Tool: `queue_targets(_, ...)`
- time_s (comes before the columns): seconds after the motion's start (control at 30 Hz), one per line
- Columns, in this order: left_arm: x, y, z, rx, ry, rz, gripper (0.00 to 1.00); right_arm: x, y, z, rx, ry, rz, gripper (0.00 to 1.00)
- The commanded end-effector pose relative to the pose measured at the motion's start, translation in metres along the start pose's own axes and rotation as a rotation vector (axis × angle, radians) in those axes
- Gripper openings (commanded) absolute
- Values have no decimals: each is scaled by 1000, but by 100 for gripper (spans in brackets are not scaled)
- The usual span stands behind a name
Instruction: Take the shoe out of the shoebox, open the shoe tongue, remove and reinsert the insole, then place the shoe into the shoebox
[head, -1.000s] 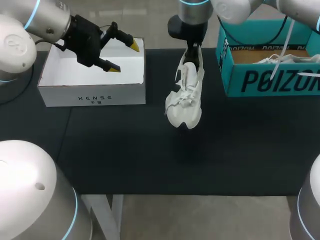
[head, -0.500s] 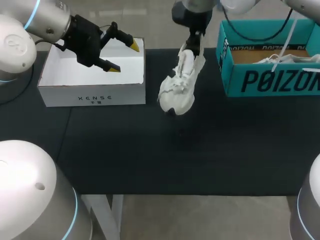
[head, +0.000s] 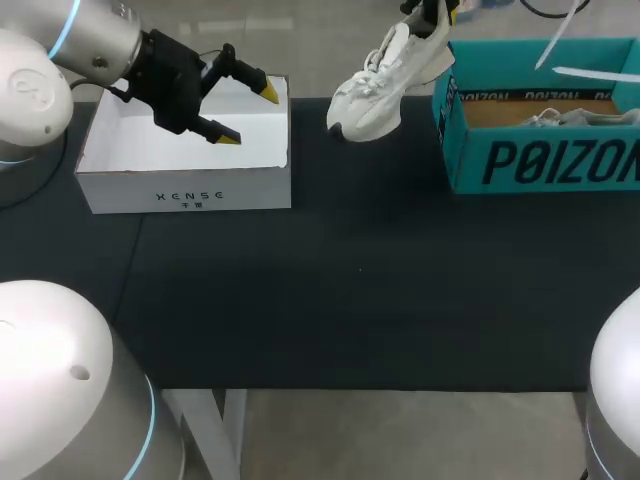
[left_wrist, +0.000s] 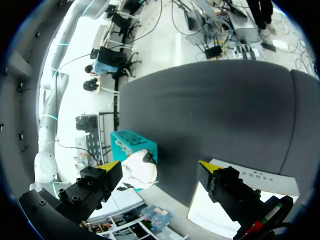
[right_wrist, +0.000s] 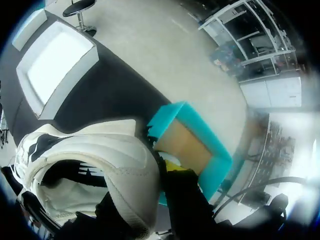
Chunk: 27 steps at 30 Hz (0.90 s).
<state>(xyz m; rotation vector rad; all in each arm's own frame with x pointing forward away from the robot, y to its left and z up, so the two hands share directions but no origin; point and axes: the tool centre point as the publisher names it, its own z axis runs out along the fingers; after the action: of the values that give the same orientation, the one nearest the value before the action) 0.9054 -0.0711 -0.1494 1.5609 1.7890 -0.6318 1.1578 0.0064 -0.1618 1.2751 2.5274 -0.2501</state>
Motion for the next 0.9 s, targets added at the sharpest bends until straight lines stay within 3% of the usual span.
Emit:
queue_targets(0.03, 0, 0, 0, -1, 2, 1, 100, -12, 6, -2, 194, 74, 248, 0)
queue_targets(0.53, 0, 0, 0, -1, 2, 1, 100, -12, 6, -2, 194, 74, 248, 0)
queue_targets(0.6, 0, 0, 0, -1, 2, 1, 100, -33, 6, 5, 212, 108, 296, 0)
queue_targets(0.8, 0, 0, 0, -1, 2, 1, 100, -103, -5, 16, 144, 188, 393, 0)
queue_targets(0.9, 0, 0, 0, -1, 2, 1, 100, -129, -14, 20, 118, 170, 453, 0)
